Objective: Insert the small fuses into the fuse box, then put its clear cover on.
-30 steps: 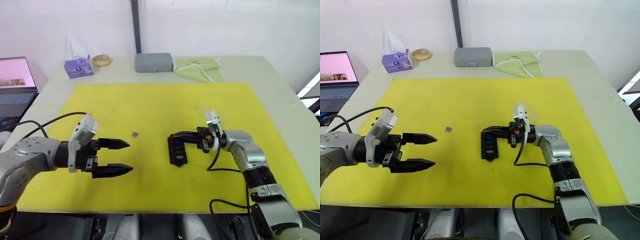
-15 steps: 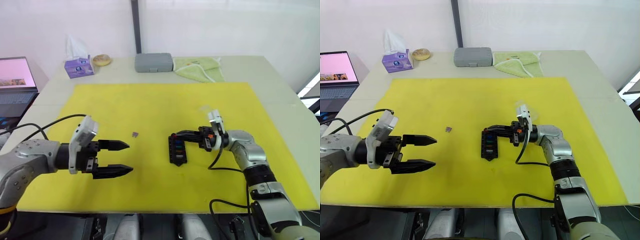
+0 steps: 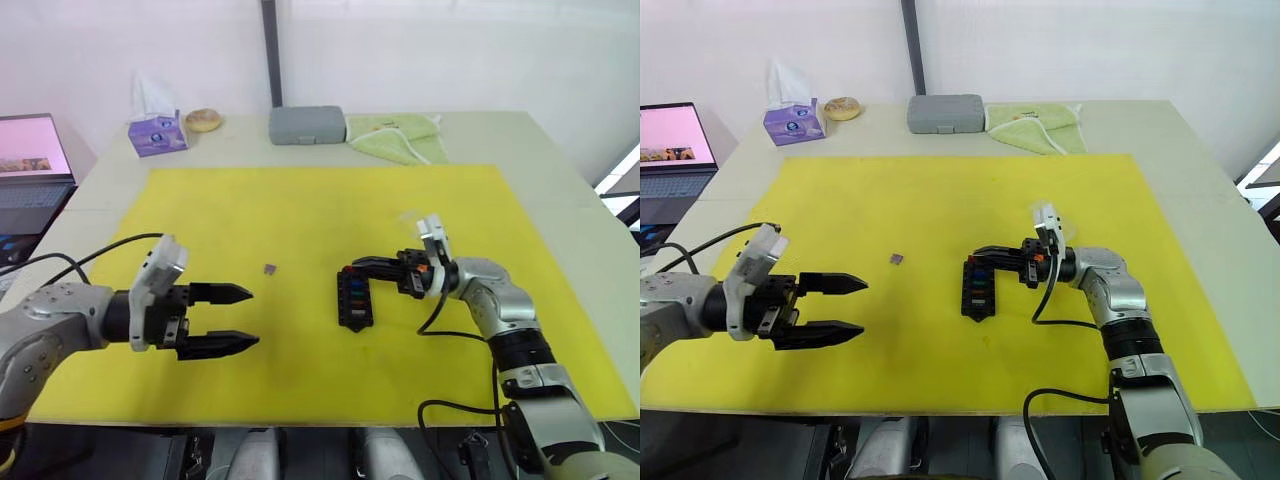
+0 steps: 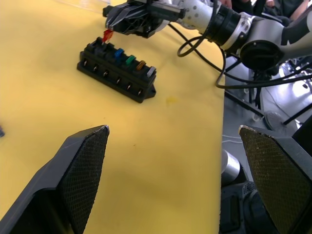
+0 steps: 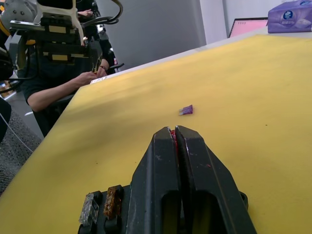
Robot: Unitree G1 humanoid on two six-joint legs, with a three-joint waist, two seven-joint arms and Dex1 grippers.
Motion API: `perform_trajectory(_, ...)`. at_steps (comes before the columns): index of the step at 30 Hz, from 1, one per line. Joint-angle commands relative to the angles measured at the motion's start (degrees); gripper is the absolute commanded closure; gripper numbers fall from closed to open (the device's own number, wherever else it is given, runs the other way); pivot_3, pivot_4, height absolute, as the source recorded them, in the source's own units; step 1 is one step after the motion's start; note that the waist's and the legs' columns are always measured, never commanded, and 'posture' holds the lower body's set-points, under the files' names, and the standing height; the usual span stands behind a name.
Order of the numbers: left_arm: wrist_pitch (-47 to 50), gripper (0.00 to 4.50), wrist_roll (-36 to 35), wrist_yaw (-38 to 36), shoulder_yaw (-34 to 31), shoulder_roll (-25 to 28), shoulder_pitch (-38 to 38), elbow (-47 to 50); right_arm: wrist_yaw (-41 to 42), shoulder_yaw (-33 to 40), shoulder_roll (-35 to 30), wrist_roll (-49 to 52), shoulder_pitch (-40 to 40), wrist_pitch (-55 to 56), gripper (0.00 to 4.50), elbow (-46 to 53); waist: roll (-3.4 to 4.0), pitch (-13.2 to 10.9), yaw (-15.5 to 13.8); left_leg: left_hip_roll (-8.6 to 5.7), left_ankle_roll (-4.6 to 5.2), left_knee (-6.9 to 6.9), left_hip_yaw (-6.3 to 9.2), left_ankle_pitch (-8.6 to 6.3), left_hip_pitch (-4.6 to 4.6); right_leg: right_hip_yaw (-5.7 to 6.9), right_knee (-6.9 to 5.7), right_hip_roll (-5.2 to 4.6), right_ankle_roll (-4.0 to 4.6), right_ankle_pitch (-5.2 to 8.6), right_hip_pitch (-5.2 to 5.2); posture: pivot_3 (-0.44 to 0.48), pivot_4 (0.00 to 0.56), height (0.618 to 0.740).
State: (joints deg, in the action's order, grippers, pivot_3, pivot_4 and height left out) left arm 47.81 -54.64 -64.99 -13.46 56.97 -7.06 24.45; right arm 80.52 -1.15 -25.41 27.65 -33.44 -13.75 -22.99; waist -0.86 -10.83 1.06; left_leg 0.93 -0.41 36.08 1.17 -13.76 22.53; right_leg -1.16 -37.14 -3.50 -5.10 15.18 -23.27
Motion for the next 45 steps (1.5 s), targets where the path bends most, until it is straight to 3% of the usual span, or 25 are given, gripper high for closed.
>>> perform_trajectory(1, -1.66, 0.0, 0.16, -2.61, -3.94, 1.67, 0.32, -0.96, 1.0, 0.85, -0.91, -0.43, -0.13, 1.47, 4.49, -0.16, 0.0, 0.0, 0.03, 0.0, 0.0, 0.0, 0.0, 0.0, 0.0, 0.0, 0.0, 0.0, 0.0, 0.0, -0.01, 0.0, 0.15, 0.74)
perform_trajectory(22, -5.07, 0.0, 3.37, -6.98, -5.36, 1.64, 2.44, -4.06, 1.85, -0.27, -0.82, -4.57, -1.18, 4.47, 4.49, -4.65, 0.01, -0.01, 0.0, 0.0, 0.0, -0.02, -0.02, 0.0, 0.0, 0.0, 0.0, -0.01, 0.01, 0.0, -0.02, 0.0, 0.15, 0.74)
perform_trajectory(34, -3.07, 0.0, 1.72, -0.15, -4.08, -1.6, 4.06, 3.42, 2.26, -0.29, -0.95, -5.38, -1.31, 5.81, 4.49, -5.56, 0.01, 0.0, -0.05, 0.01, 0.0, -0.02, 0.0, 0.0, 0.0, -0.01, 0.0, -0.04, 0.0, 0.0, -0.01, 0.0, 0.15, 0.74)
perform_trajectory(45, -0.84, 0.0, 1.12, 1.81, -1.51, -1.79, -0.94, 1.15, 1.9, 0.11, -0.81, -4.96, -1.25, 6.17, 4.49, -5.24, 0.01, 0.0, 0.04, -0.01, 0.0, 0.0, -0.01, 0.0, -0.01, 0.0, -0.01, -0.02, 0.0, 0.0, 0.01, 0.0, 0.15, 0.74)
